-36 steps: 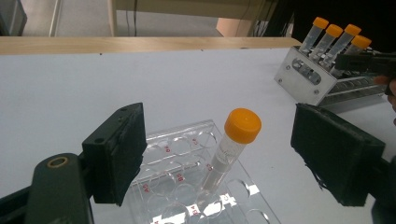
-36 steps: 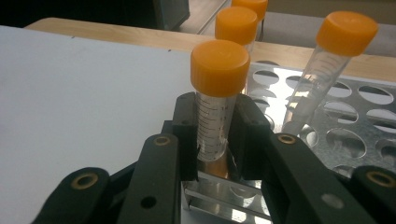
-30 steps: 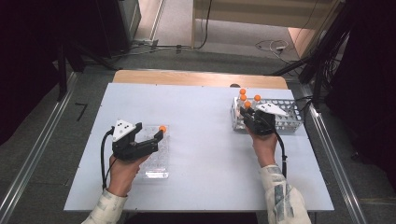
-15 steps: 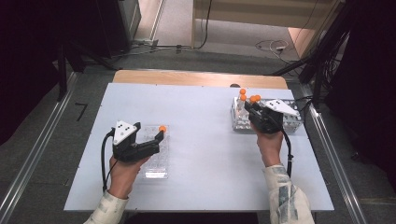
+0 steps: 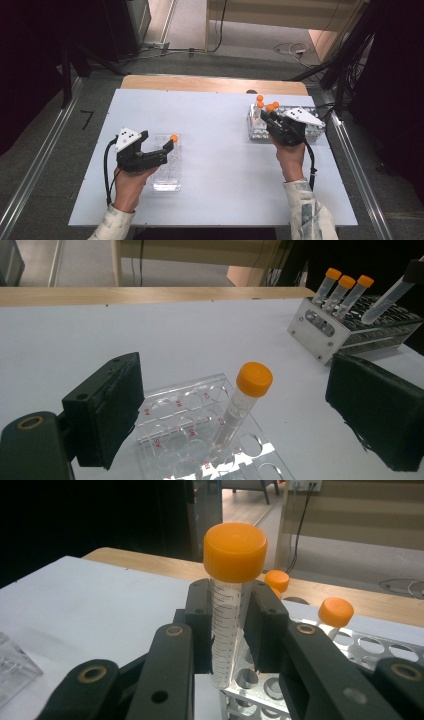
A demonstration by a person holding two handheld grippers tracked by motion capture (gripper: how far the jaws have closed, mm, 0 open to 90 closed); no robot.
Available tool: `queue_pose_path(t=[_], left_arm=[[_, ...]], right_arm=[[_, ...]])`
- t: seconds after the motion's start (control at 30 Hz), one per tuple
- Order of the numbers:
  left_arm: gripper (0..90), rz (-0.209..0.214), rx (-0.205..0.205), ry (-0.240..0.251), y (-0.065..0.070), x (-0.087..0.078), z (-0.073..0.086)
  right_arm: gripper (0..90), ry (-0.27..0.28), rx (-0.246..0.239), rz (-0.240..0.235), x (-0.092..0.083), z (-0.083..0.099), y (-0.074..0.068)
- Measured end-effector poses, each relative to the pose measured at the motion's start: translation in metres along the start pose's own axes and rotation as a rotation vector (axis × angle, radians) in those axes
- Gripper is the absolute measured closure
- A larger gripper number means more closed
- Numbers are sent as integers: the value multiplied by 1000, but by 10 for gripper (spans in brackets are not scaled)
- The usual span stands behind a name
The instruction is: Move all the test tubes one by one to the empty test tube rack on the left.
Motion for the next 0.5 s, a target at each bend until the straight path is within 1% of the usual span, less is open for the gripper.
queue_pose_path(t=[0.1,0.17,0.3,0.4,0.5], left_arm=[[85,-8,-5,8,-1,-2,-1],[86,-9,-7,3,-2,-3,-1],[86,-8,-18,0,-3,-4,-1],[86,-9,-18,0,-2,-5,-2],[86,0,-17,0,1,-5,-2]], right_arm=[[720,-7,-4,-11,0,1,-2],[720,-7,-12,-17,0,1,-5],[720,-12,-8,-39,0,1,-11],[720,-18,-10,-55,-1,1,-15],[720,-22,-12,-70,-1,3,-20]])
Point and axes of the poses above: each handheld gripper's, and its own axes: x roughly forward along the jaws, z roughly out of its underside, y roughly to its right, the point moved 4 cm from there along x, roughly forward along the jaws, and after that the axes turned 12 degrees about -z, right-handed, at the moved point
